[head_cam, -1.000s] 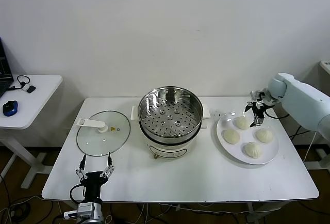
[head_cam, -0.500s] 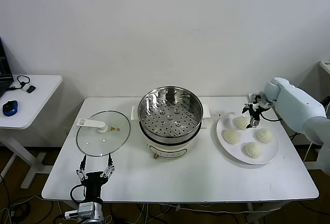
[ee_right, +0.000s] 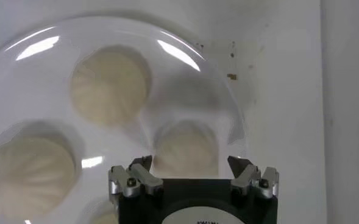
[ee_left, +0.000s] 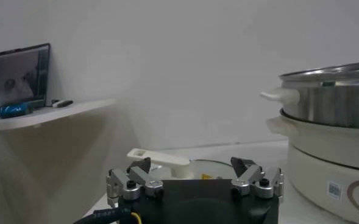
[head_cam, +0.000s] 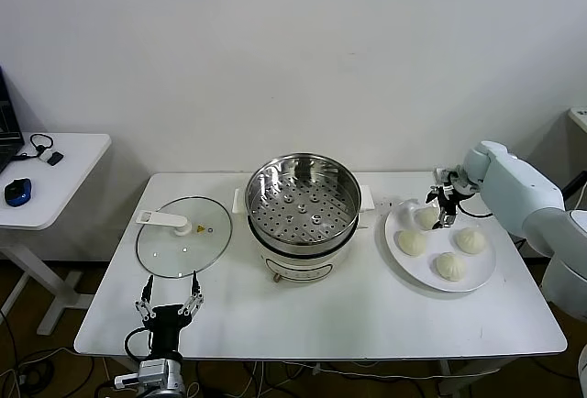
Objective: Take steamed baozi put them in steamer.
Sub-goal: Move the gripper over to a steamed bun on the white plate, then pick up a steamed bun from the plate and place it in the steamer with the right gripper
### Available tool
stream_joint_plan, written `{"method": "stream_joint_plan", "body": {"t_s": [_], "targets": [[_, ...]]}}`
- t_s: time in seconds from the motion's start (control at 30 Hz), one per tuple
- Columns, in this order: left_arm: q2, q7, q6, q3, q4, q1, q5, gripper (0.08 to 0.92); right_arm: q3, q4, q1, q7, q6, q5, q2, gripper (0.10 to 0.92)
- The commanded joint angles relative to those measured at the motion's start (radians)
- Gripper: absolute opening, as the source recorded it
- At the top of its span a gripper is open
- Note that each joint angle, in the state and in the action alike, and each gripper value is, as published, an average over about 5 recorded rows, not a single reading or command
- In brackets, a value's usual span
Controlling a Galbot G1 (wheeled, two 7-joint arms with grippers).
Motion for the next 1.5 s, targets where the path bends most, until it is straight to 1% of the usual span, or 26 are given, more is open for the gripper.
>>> {"method": "stream_joint_plan", "body": {"t_s": [0.03, 0.37, 0.47, 0.67, 0.73, 0.83, 0.9, 1.0, 1.17, 1.27, 1.4, 1.5], "targets": [[0.014, 0.001, -0.001, 0.000, 0.001, -0.001, 0.002, 0.823, 0.010, -0.024, -0.004, -0.005, 0.003, -0.020, 0.012, 0.823], [0.014, 0.000, -0.001, -0.001, 0.002, -0.005, -0.001, 0.823, 0.018, -0.036, -0.009, -0.015, 0.009, -0.020, 0.021, 0.823], [0.014, 0.000, -0.004, 0.000, 0.002, -0.006, -0.003, 0.823, 0.021, -0.037, -0.009, -0.016, 0.011, -0.018, 0.022, 0.812], [0.015, 0.001, -0.007, 0.000, 0.005, -0.008, -0.005, 0.823, 0.019, -0.042, -0.005, -0.015, 0.012, -0.023, 0.023, 0.691], [0.015, 0.001, -0.006, -0.001, 0.005, -0.009, -0.005, 0.823, 0.017, -0.035, -0.004, -0.015, 0.012, -0.024, 0.019, 0.662], [0.015, 0.001, -0.004, -0.001, 0.003, -0.009, -0.005, 0.823, 0.001, -0.001, 0.007, -0.015, 0.008, -0.015, 0.004, 0.646], [0.015, 0.002, -0.003, -0.002, 0.002, -0.010, -0.005, 0.823, -0.034, 0.048, 0.030, -0.016, 0.003, 0.012, -0.016, 0.641], [0.015, 0.002, 0.000, -0.003, -0.001, -0.009, -0.005, 0.823, -0.147, 0.183, 0.096, -0.019, -0.012, 0.088, -0.077, 0.637], [0.015, 0.003, 0.002, -0.001, -0.005, -0.009, -0.001, 0.823, -0.390, 0.496, 0.281, -0.008, -0.035, 0.217, -0.184, 0.636], [0.013, 0.003, 0.003, 0.002, -0.010, -0.009, 0.000, 0.823, -0.492, 0.639, 0.390, 0.010, -0.023, 0.266, -0.217, 0.636], [0.010, 0.003, 0.005, 0.004, -0.018, -0.007, 0.002, 0.823, -0.587, 0.767, 0.521, 0.048, 0.056, 0.294, -0.222, 0.636], [0.007, 0.003, 0.006, 0.005, -0.022, -0.004, 0.005, 0.823, -0.633, 0.786, 0.591, 0.095, 0.199, 0.286, -0.187, 0.636]]}}
